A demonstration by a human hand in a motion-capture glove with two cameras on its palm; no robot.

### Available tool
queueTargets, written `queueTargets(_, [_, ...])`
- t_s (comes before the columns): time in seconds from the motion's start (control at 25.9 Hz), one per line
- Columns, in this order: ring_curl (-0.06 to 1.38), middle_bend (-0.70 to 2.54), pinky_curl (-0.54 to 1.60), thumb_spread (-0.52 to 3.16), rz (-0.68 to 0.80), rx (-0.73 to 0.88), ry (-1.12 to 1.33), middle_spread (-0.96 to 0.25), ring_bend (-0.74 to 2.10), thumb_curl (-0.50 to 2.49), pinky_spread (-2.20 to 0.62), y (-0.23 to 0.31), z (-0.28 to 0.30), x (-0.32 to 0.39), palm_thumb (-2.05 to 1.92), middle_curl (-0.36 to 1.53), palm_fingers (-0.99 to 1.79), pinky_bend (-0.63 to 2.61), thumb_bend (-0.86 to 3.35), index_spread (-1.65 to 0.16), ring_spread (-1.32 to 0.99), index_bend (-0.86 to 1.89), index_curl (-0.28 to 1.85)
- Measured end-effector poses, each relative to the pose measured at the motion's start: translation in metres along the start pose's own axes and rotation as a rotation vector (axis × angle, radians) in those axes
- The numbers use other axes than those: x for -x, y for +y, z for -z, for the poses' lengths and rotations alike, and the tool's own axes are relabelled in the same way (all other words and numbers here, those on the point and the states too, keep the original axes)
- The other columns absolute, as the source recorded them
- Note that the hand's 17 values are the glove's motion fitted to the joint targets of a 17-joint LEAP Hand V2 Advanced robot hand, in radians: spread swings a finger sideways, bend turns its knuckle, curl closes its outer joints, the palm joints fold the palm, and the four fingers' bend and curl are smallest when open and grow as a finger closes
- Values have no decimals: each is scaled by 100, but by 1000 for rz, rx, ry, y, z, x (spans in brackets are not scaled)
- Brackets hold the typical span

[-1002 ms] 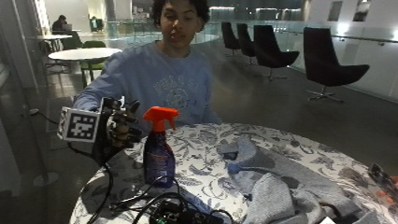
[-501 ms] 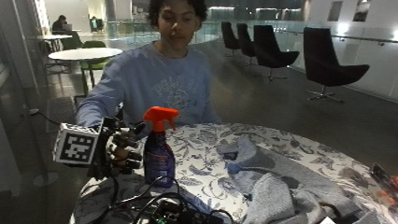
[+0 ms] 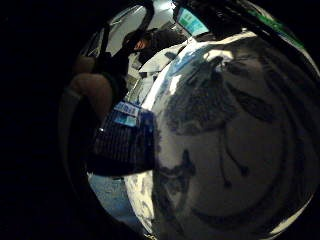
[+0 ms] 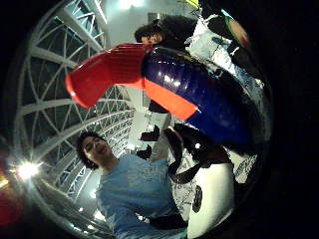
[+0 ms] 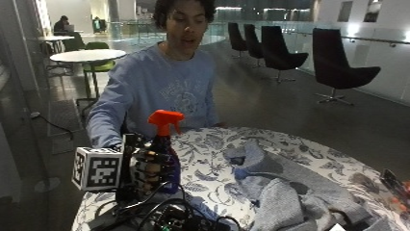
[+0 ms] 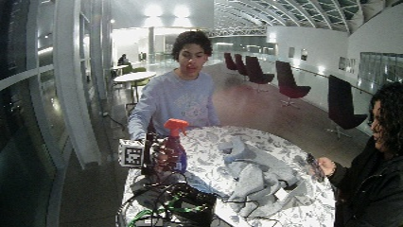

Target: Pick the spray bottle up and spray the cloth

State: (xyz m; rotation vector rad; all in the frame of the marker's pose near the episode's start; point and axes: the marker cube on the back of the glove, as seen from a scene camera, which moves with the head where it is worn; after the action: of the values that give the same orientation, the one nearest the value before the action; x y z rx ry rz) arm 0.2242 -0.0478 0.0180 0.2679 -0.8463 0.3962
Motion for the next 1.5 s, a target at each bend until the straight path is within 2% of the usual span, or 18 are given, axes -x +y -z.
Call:
queueTargets(0.35, [35, 32, 33, 90, 32, -1, -63, -11, 55, 42, 13, -21, -23, 6, 97, 39, 91, 38, 12, -35, -10, 16, 20])
queueTargets(0.66, [35, 23, 35, 77, -3, 25, 34, -10, 53, 49, 11, -51, -45, 40, 102, 38, 99, 40, 7, -32, -10, 14, 24])
queueTargets(1.0, [36, 22, 36, 71, -154, 199, 290, -8, 55, 53, 5, -110, -80, 93, 103, 40, 112, 40, 0, -27, -7, 12, 26])
queueTargets(1.23, [37, 22, 36, 68, -193, 258, 413, -7, 55, 56, 4, -132, -101, 106, 105, 40, 113, 40, -1, -25, -6, 12, 28])
queueTargets(1.5, [37, 22, 37, 66, -333, 368, 530, -6, 56, 58, 3, -147, -112, 112, 105, 41, 113, 41, -2, -23, -5, 12, 28])
